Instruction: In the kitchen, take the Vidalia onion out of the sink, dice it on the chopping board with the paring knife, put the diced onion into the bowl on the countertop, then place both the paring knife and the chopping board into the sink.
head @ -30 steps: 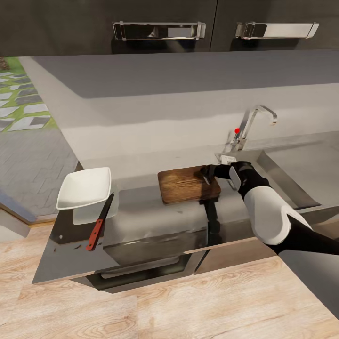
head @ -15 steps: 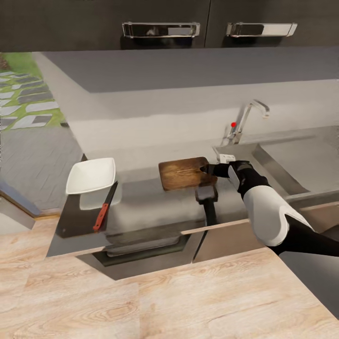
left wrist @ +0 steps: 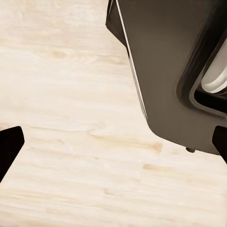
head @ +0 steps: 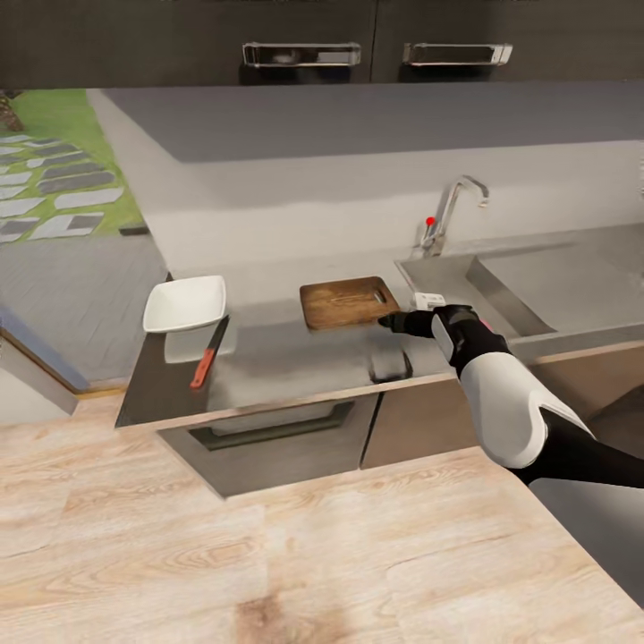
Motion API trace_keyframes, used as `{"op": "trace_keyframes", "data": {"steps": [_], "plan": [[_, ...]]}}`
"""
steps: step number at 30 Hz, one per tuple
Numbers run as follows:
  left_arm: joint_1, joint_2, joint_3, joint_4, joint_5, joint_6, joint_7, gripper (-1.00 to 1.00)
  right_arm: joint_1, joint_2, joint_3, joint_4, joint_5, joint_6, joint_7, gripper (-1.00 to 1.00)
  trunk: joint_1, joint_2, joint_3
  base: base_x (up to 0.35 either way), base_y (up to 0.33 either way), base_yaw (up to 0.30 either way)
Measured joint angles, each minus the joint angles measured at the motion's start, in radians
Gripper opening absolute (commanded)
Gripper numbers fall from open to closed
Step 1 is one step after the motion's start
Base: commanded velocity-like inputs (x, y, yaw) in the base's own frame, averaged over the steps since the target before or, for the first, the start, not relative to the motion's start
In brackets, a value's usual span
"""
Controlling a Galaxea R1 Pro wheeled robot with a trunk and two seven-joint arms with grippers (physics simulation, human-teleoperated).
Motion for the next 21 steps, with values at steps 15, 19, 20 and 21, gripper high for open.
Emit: {"op": "trace_keyframes", "data": {"steps": [15,19,20,21], "plan": [[0.0,0.0,0.0,0.0,0.0,0.0,0.0,1.0,0.0,0.0,0.0,0.0,0.001,0.0,-0.001,1.0,0.0,0.0,0.0,-0.264,-0.221,0.0],[0.0,0.0,0.0,0.0,0.0,0.0,0.0,1.0,0.0,-0.001,-0.001,0.0,0.0,0.0,-0.001,1.0,0.0,0.0,0.0,-0.257,-0.233,0.0],[0.0,0.0,0.0,0.0,0.0,0.0,0.0,1.0,0.0,-0.002,-0.002,0.0,0.0,0.0,-0.001,1.0,0.0,0.0,0.0,-0.257,-0.233,0.0],[0.0,0.0,0.0,0.0,0.0,0.0,0.0,1.0,0.0,-0.002,-0.002,0.0,0.0,0.0,-0.001,1.0,0.0,0.0,0.0,-0.257,-0.233,0.0]]}}
